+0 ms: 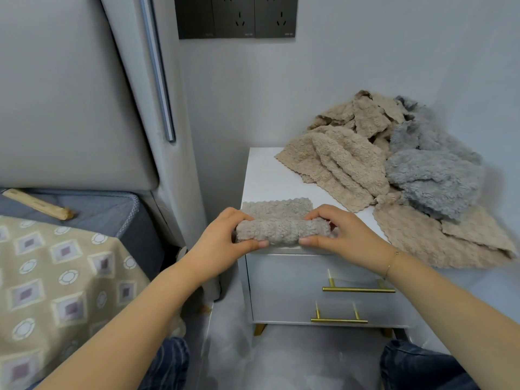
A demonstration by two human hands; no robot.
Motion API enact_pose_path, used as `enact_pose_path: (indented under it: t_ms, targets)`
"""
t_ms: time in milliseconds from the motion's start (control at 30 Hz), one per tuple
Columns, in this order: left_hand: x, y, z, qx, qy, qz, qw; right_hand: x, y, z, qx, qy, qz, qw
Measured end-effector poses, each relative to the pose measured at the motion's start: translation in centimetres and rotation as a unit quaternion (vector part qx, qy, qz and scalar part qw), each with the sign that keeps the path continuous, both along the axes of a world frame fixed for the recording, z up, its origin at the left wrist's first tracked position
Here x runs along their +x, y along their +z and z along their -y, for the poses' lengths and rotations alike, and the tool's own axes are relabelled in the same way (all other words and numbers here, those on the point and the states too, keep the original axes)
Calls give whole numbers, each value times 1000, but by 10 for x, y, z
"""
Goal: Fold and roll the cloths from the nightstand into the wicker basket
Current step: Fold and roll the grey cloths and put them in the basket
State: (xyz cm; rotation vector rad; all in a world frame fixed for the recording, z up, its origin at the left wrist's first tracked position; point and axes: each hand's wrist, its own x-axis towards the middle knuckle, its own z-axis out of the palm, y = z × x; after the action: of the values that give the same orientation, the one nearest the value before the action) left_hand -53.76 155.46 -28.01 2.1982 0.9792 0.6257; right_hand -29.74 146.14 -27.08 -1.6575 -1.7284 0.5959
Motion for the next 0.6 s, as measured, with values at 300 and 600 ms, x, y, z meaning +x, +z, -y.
enact_pose_path:
  t_ms: [300, 600]
  targets:
    - [4, 5, -14, -133, 78, 74, 985, 5, 7, -20, -86, -30, -71, 993]
    - [22, 4, -30, -107, 172, 14, 979, 6, -1, -46, -51, -106, -81, 990]
